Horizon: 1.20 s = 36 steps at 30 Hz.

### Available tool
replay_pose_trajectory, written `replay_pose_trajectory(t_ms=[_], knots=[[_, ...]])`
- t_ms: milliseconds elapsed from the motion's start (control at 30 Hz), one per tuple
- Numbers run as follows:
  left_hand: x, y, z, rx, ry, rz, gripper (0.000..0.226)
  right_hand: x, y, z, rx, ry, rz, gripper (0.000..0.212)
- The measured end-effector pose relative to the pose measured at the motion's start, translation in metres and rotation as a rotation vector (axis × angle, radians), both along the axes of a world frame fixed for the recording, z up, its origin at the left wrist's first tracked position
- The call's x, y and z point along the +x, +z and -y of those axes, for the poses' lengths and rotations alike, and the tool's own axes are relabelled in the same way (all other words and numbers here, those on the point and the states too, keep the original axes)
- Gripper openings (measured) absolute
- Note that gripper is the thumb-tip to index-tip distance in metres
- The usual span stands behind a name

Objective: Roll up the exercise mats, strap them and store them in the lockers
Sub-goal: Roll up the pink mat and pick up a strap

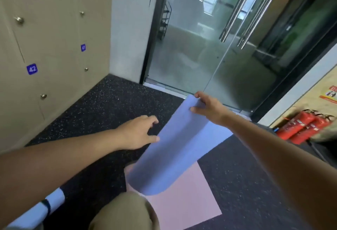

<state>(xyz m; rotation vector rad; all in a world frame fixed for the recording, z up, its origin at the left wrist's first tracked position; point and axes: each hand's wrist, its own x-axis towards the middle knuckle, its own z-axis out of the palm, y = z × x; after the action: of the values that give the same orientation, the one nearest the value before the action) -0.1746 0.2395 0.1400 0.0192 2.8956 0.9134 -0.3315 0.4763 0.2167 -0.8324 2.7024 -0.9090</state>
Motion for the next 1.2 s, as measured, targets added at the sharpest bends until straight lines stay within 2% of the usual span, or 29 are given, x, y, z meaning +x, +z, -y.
replay_pose_trajectory(t_ms=[100, 167, 267, 333, 500, 600, 700, 800, 933, 1100, 1200], knots=[[0.025, 0.045, 0.003, -0.083, 0.065, -0.130, 0.090, 0.041, 0.055, 0.001, -0.191, 0.018, -0.063, 0.028], [0.045, 0.068, 0.013, -0.099, 0.105, -0.203, 0.091, 0.068, 0.079, -0.001, -0.310, 0.053, -0.037, 0.027], [0.077, 0.089, 0.036, -0.152, 0.110, -0.304, 0.080, 0.111, 0.098, -0.003, -0.495, 0.079, 0.058, 0.020], [0.101, 0.097, 0.051, -0.103, 0.136, -0.372, 0.068, 0.140, 0.100, -0.001, -0.594, 0.115, 0.139, 0.017], [0.164, 0.108, 0.078, -0.080, 0.145, -0.501, 0.034, 0.197, 0.069, 0.004, -0.690, 0.139, 0.315, 0.018], [0.204, 0.104, 0.091, -0.130, 0.159, -0.460, 0.019, 0.226, 0.051, 0.007, -0.600, 0.150, 0.328, 0.019], [0.243, 0.102, 0.094, -0.180, 0.180, -0.421, 0.029, 0.250, 0.043, 0.008, -0.440, 0.159, 0.270, 0.025], [0.278, 0.101, 0.087, -0.216, 0.156, -0.418, 0.041, 0.272, 0.047, 0.015, -0.355, 0.234, 0.159, 0.012], [0.314, 0.101, 0.067, -0.198, 0.176, -0.428, 0.032, 0.302, 0.053, 0.032, -0.185, 0.380, -0.001, 0.007], [0.345, 0.108, 0.048, -0.142, 0.172, -0.395, 0.026, 0.337, 0.059, 0.042, -0.117, 0.459, -0.121, 0.008], [0.362, 0.115, 0.041, -0.122, 0.117, -0.327, 0.022, 0.350, 0.062, 0.029, -0.111, 0.492, -0.118, 0.009]])
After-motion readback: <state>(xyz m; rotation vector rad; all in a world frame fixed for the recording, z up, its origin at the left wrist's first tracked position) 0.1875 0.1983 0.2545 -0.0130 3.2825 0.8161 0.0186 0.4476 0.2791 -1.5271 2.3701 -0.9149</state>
